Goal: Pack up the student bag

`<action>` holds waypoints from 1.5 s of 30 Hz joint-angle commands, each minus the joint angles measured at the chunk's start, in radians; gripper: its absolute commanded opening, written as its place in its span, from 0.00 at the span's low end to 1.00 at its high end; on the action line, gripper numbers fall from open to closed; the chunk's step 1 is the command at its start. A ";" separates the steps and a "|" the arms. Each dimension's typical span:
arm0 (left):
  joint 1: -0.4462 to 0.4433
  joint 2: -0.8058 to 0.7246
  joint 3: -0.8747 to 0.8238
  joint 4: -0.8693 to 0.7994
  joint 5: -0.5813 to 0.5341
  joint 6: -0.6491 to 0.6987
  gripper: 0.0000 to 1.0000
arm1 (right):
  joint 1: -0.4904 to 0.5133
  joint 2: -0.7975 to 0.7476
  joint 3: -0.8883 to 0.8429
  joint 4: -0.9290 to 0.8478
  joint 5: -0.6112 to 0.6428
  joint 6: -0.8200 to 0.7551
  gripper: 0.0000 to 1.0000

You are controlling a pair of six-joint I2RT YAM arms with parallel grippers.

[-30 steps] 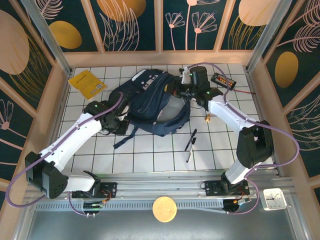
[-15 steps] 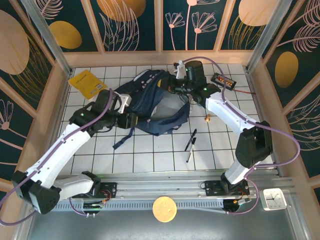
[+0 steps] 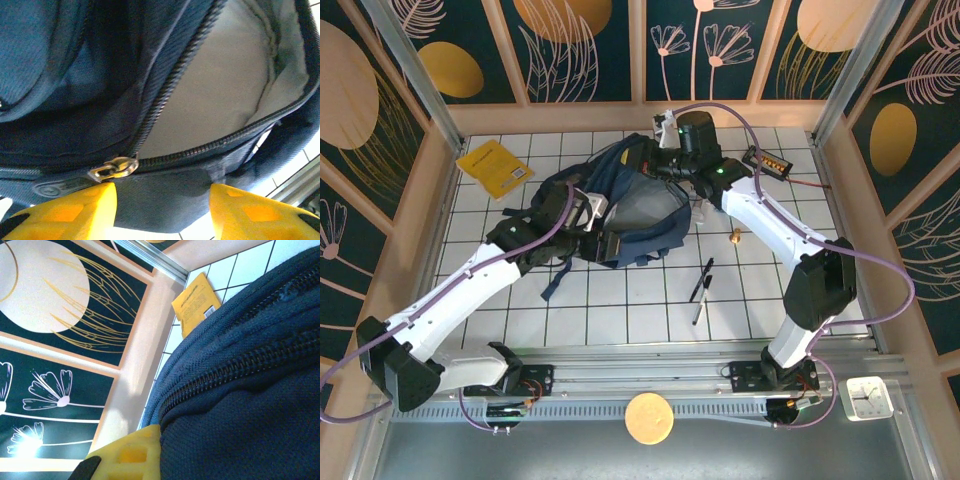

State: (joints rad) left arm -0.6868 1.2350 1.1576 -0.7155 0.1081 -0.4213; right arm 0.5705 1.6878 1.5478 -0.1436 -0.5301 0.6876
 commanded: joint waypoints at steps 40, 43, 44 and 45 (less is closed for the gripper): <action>0.099 0.126 0.064 -0.157 0.049 0.242 0.10 | -0.017 -0.069 0.002 0.087 -0.007 -0.002 0.00; 0.109 0.120 0.049 -0.157 0.011 0.231 0.00 | -0.018 -0.070 -0.001 0.090 -0.004 -0.002 0.00; 0.121 0.118 0.046 -0.166 -0.013 0.220 0.00 | -0.018 -0.071 -0.002 0.089 -0.004 -0.002 0.00; 0.138 0.111 0.040 -0.174 -0.032 0.207 0.00 | -0.018 -0.072 -0.004 0.090 -0.004 -0.002 0.00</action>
State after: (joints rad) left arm -0.5838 1.3506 1.2182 -0.8581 0.1387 -0.1898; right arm 0.5579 1.6878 1.5341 -0.1631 -0.5297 0.6876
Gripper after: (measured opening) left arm 0.065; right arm 0.068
